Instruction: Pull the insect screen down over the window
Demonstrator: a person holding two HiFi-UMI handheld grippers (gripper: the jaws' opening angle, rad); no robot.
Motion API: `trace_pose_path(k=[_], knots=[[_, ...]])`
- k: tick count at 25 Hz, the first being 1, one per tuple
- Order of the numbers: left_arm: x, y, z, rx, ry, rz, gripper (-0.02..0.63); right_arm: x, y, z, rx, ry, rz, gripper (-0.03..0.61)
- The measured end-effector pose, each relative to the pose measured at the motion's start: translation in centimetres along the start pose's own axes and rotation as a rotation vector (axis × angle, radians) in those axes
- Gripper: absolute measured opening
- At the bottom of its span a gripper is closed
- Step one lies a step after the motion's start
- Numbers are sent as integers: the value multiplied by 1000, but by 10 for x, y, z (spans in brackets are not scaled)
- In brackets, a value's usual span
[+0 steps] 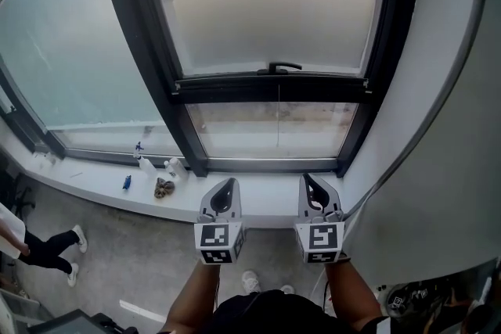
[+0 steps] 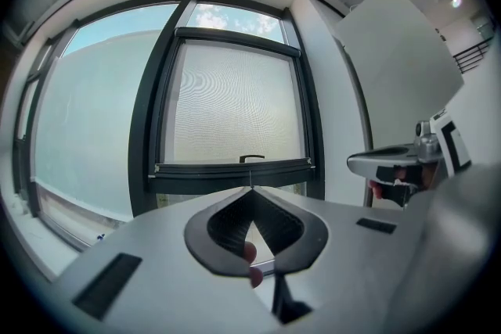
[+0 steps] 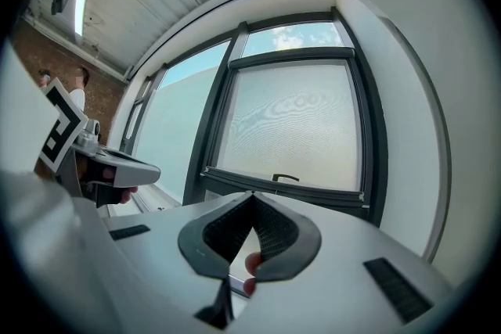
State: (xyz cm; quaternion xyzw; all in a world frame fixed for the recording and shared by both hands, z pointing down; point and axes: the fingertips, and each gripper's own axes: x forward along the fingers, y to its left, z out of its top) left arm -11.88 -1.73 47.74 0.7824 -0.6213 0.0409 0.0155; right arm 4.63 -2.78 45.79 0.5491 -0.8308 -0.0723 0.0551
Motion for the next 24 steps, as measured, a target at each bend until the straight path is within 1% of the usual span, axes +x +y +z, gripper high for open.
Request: trace_pose_path(k=[3,9,15,19,24], knots=[[-6,-4,-2,0,0,3,2,-5,7,2,12,-3,15,2],[-14,-8,-3,-5,-10,4,3,-11,12,5,3,-14,23,2],[-21,-13,-2,-6,-19,-4,3,-18,14,6,17,-24,11,2],[-27,-6,-4,-2,-15,9,3,-21,21,4,30,-30,8,2],[-24,-13,-6,-12,-16,-3,3,-25,14,0,31,-17,1,2]])
